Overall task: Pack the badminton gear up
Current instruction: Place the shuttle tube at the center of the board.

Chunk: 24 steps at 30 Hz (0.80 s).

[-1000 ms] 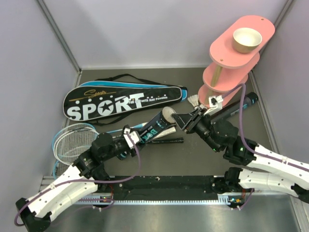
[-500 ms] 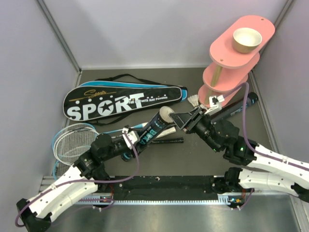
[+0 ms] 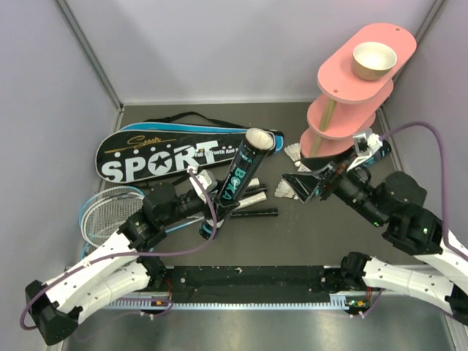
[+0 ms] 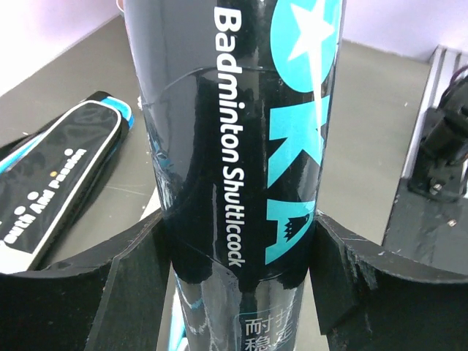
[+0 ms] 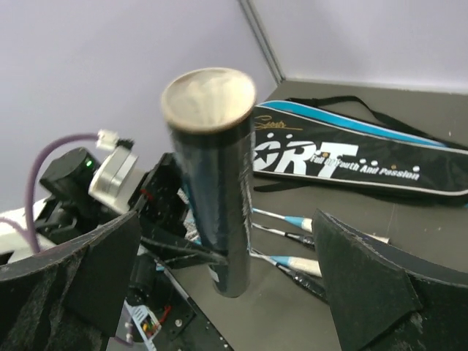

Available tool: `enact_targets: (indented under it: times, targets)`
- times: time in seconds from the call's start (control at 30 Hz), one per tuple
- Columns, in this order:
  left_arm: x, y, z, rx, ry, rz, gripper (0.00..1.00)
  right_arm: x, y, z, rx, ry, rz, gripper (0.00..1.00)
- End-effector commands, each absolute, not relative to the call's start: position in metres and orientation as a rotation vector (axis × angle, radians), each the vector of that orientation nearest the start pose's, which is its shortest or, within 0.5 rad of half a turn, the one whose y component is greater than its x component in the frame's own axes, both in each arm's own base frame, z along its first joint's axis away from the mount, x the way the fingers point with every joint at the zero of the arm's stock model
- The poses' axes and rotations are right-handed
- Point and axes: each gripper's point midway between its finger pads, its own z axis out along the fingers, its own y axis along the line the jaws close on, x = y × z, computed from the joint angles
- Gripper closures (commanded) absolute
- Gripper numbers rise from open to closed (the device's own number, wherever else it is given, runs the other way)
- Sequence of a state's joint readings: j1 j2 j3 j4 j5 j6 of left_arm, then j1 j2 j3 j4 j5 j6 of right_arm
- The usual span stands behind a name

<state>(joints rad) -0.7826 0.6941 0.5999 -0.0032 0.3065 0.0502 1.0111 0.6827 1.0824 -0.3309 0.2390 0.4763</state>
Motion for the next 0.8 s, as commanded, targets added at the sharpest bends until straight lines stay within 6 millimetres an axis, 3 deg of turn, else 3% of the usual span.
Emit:
enact_targets:
  times: [0.0, 0.1, 0.17, 0.4, 0.47, 0.57, 0.67, 0.77]
  targets:
    - [0.181, -0.259, 0.306, 0.729, 1.408, -0.955, 1.0, 0.15, 0.224, 0.415, -0.377, 1.484, 1.028, 0.01]
    - [0.171, -0.275, 0.311, 0.733, 1.402, -1.091, 1.0, 0.157, 0.255, 0.395, -0.398, 1.528, 1.084, 0.01]
    - [0.168, -0.281, 0.318, 0.705, 1.399, -1.165, 1.0, 0.165, 0.273, 0.397, -0.353, 1.512, 1.144, 0.01]
    - [0.174, -0.285, 0.318, 0.628, 1.438, -1.211, 1.0, 0.185, 0.302, 0.379, -0.265, 1.551, 1.112, 0.01]
    - [0.175, -0.286, 0.318, 0.628, 1.442, -1.212, 1.0, 0.19, 0.306, 0.372, -0.216, 1.585, 1.088, 0.01]
    - [0.176, -0.289, 0.317, 0.634, 1.456, -1.218, 1.0, 0.207, 0.306, 0.345, -0.109, 1.707, 0.984, 0.03]
    - [0.177, -0.291, 0.314, 0.634, 1.466, -1.225, 1.0, 0.215, 0.306, 0.338, -0.059, 1.735, 0.949, 0.06]
    - [0.175, -0.295, 0.315, 0.651, 1.469, -1.245, 0.9, 0.222, 0.305, 0.33, -0.024, 1.754, 0.905, 0.13]
